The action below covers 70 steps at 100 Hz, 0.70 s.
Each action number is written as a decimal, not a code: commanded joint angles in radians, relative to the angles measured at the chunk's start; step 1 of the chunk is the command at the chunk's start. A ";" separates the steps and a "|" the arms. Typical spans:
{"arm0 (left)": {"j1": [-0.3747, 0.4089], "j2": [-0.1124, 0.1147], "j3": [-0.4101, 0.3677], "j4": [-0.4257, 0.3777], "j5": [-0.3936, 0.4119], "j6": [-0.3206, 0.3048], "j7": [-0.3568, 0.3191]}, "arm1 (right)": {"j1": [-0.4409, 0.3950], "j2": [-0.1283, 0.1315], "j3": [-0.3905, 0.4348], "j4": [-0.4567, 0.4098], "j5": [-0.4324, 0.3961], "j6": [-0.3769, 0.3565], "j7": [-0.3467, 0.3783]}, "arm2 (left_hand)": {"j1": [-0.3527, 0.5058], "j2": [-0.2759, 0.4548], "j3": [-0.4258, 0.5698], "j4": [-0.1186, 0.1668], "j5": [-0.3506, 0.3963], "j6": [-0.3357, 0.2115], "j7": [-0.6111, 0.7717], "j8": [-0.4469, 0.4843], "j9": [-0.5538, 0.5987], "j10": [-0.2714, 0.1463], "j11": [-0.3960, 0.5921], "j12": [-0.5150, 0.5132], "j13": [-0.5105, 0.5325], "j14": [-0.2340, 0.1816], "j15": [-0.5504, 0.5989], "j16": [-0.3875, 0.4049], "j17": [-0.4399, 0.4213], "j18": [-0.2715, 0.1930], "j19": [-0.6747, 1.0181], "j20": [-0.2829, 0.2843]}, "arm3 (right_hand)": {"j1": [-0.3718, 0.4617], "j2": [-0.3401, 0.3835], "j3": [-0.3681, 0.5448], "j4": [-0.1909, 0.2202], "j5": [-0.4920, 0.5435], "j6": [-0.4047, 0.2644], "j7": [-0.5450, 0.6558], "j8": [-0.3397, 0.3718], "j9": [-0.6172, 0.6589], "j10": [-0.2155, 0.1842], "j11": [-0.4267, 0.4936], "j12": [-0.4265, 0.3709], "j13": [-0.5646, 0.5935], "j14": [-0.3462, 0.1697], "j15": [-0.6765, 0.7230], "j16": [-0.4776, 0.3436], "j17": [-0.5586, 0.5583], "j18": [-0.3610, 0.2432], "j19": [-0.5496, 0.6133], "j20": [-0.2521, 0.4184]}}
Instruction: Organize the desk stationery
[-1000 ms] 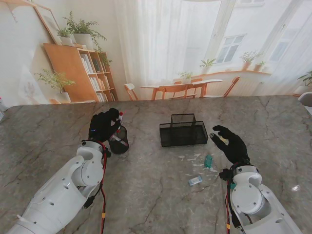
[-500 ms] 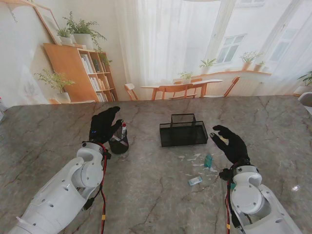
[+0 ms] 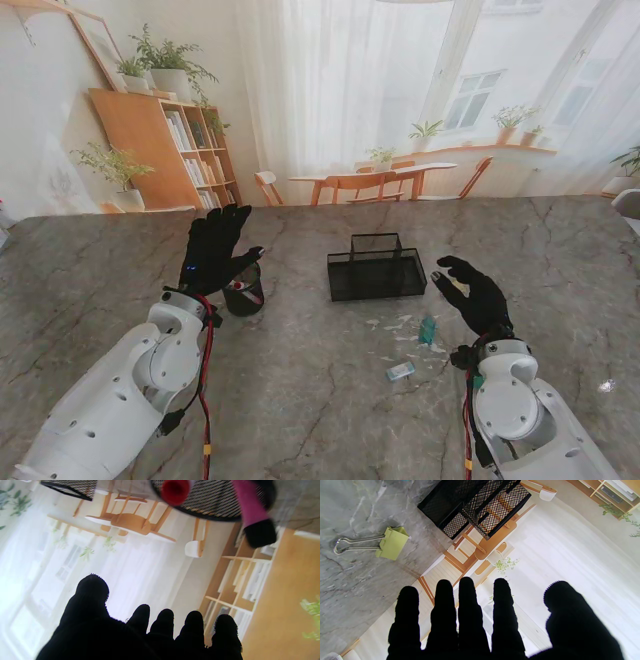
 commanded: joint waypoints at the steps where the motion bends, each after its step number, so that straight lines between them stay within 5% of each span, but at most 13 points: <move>1: 0.016 0.006 -0.003 -0.039 0.012 -0.019 0.005 | -0.003 -0.001 0.000 -0.004 -0.002 -0.009 0.014 | -0.032 0.055 -0.014 -0.137 -0.028 -0.029 -0.010 -0.009 -0.005 -0.017 -0.009 -0.010 -0.033 -0.002 -0.015 -0.011 -0.015 0.019 -0.035 0.010 | 0.005 0.019 -0.029 0.007 0.013 -0.001 0.007 0.018 0.005 -0.001 0.008 0.015 0.013 0.004 0.003 0.009 -0.002 0.017 0.019 0.002; 31: 0.080 0.023 -0.027 -0.138 0.106 -0.199 0.049 | -0.008 0.009 -0.009 -0.035 -0.019 -0.034 0.043 | -0.031 0.060 -0.014 -0.141 0.030 -0.054 0.025 0.029 0.077 -0.035 0.013 0.023 0.025 -0.023 0.030 0.011 0.006 0.014 0.126 0.094 | 0.002 -0.003 -0.025 0.009 0.007 -0.002 0.006 0.018 0.004 -0.005 0.008 0.016 0.013 0.001 0.003 0.009 -0.001 0.014 0.019 0.002; 70: 0.118 0.035 0.011 -0.134 0.109 -0.333 0.018 | -0.017 0.031 -0.042 -0.115 -0.072 -0.108 0.108 | -0.020 0.054 -0.015 -0.146 0.127 -0.092 0.057 0.052 0.243 -0.066 0.053 0.058 0.203 -0.063 0.066 0.043 0.123 0.023 0.385 0.077 | -0.010 -0.053 0.006 0.010 -0.001 -0.008 0.008 0.023 0.003 -0.019 0.013 0.019 0.020 -0.010 0.010 0.010 0.013 0.017 0.029 0.008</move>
